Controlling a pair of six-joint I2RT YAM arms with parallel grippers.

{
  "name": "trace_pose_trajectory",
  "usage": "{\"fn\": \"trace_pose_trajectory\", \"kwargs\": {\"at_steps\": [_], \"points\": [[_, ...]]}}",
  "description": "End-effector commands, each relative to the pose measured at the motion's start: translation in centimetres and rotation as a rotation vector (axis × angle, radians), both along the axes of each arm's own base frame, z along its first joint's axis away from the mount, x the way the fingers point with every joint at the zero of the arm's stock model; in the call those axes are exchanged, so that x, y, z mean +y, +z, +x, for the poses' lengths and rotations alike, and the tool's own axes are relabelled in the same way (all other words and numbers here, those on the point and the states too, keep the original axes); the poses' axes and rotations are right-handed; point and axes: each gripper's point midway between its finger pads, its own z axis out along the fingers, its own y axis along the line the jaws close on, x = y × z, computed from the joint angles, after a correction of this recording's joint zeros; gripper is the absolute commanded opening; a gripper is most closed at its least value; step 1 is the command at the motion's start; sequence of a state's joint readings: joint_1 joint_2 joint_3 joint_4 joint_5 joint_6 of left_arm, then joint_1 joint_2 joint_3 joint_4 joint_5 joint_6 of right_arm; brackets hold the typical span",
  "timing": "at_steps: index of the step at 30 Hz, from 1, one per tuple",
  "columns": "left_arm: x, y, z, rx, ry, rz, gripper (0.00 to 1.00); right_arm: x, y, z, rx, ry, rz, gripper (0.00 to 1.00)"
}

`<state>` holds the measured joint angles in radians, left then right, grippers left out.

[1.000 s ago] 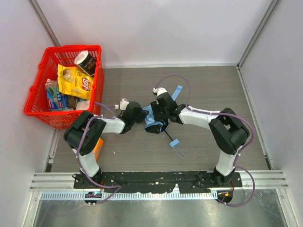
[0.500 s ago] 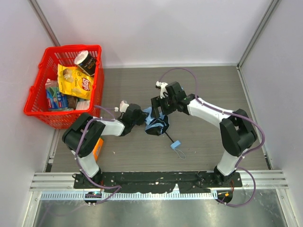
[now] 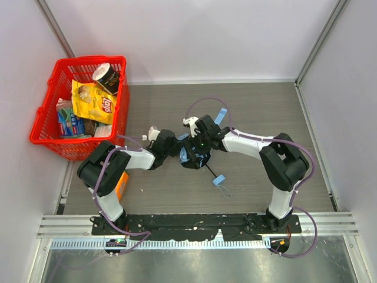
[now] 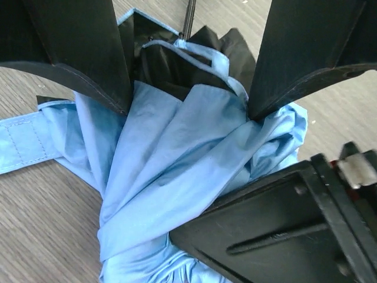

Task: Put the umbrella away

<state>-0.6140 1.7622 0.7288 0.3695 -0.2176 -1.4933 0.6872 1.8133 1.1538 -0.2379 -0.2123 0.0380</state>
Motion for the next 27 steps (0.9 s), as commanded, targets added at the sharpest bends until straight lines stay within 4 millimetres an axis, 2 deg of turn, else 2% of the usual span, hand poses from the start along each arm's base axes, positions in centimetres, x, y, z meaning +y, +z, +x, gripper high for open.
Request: {"fn": "trace_pose_trajectory", "kwargs": {"at_steps": [1, 4, 6, 10, 14, 15, 16, 17, 18, 23, 24, 26, 27], "points": [[4.2, -7.7, -6.6, 0.298, -0.015, 0.213, 0.00, -0.5, -2.5, 0.9, -0.127, 0.013, -0.160, 0.84], [4.3, -7.7, -6.9, 0.316, -0.002, 0.210, 0.00, -0.4, -3.7, 0.7, -0.159, -0.011, -0.221, 0.84], [4.3, -7.8, -7.0, 0.321, 0.003, 0.207, 0.00, -0.9, -4.2, 1.3, -0.183, -0.066, -0.259, 0.84], [4.3, -7.8, -7.2, 0.327, 0.006, 0.204, 0.00, -1.3, -5.8, 2.1, -0.189, -0.130, -0.300, 0.79], [4.4, -7.8, -7.5, 0.324, 0.008, 0.204, 0.00, -1.4, -6.8, 1.8, -0.168, -0.163, -0.293, 0.62], [4.4, -7.7, -7.5, 0.322, 0.009, 0.203, 0.00, -1.6, -7.1, 1.6, -0.161, -0.168, -0.294, 0.54], [4.4, -7.8, -7.7, 0.322, 0.009, 0.201, 0.00, -1.3, -7.0, 1.5, -0.158, -0.161, -0.276, 0.51], [4.4, -7.9, -7.8, 0.325, 0.009, 0.201, 0.00, -1.5, -7.3, 1.3, -0.152, -0.159, -0.276, 0.43], [4.4, -8.0, -7.9, 0.329, 0.010, 0.201, 0.00, -1.1, -7.4, 1.2, -0.150, -0.142, -0.265, 0.40], [4.3, -8.1, -8.2, 0.328, 0.008, 0.189, 0.00, -0.9, -8.5, 0.5, -0.106, -0.085, -0.251, 0.11], [4.3, -8.0, -8.2, 0.322, 0.007, 0.187, 0.00, -1.1, -8.8, 0.3, -0.092, -0.079, -0.250, 0.01], [4.4, -7.6, -8.1, 0.306, 0.013, 0.188, 0.00, -1.2, -9.1, -0.1, -0.053, -0.080, -0.207, 0.01], [4.4, -7.3, -7.8, 0.287, 0.010, 0.187, 0.00, -0.6, -8.9, -0.4, -0.027, -0.059, -0.149, 0.01]]}}
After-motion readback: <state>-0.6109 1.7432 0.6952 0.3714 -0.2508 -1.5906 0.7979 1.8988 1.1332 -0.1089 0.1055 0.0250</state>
